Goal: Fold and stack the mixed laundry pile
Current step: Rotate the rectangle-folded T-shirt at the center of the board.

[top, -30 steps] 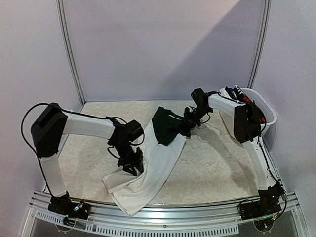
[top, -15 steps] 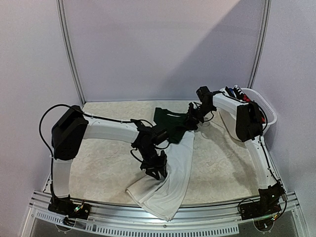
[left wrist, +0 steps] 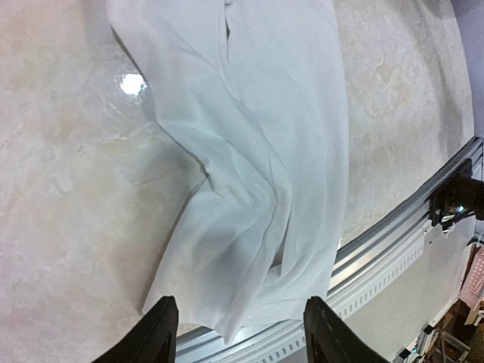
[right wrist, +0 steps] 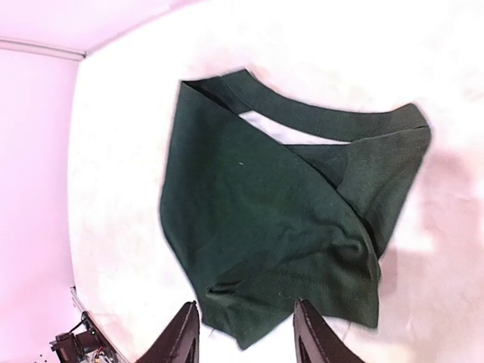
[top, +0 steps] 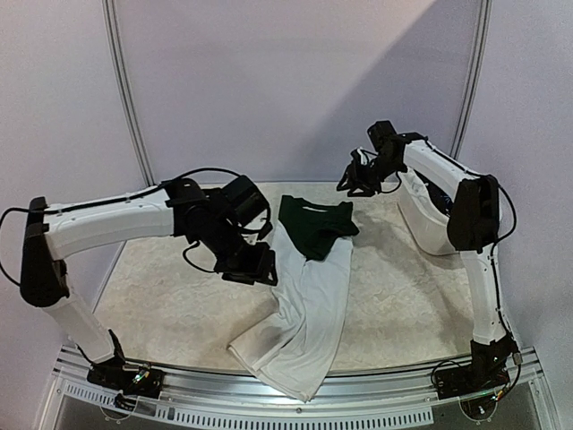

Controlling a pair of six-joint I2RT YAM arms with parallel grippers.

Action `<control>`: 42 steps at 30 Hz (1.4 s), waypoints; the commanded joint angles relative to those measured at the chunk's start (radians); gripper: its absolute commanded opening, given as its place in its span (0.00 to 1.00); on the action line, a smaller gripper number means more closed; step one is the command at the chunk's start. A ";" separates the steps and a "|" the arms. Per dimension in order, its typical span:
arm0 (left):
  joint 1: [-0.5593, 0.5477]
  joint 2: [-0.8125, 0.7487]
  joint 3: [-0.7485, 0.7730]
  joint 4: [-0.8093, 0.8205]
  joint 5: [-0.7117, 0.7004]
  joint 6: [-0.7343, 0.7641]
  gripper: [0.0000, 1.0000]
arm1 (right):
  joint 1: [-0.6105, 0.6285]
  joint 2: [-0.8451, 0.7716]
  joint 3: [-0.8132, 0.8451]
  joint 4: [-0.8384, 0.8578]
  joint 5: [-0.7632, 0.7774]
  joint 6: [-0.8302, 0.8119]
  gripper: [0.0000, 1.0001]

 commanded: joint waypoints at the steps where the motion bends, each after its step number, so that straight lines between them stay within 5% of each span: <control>1: 0.027 -0.105 -0.119 -0.082 -0.056 0.121 0.57 | 0.029 -0.145 -0.089 -0.093 0.140 0.040 0.45; 10: 0.046 -0.237 -0.393 -0.018 0.043 0.262 0.54 | 0.286 -0.535 -0.511 -0.051 0.342 0.244 0.47; 19: 0.046 -0.168 -0.503 0.124 0.141 0.318 0.45 | 0.583 -0.909 -0.992 0.090 0.555 0.594 0.47; 28: 0.029 -0.061 -0.556 0.245 0.208 0.301 0.34 | 0.795 -1.065 -1.176 0.043 0.695 0.854 0.47; 35: 0.008 -0.056 -0.605 0.300 0.220 0.254 0.01 | 0.886 -1.137 -1.272 0.047 0.738 1.000 0.47; 42: -0.021 -0.209 -0.722 0.289 0.208 0.094 0.00 | 0.946 -1.146 -1.340 0.091 0.741 1.059 0.46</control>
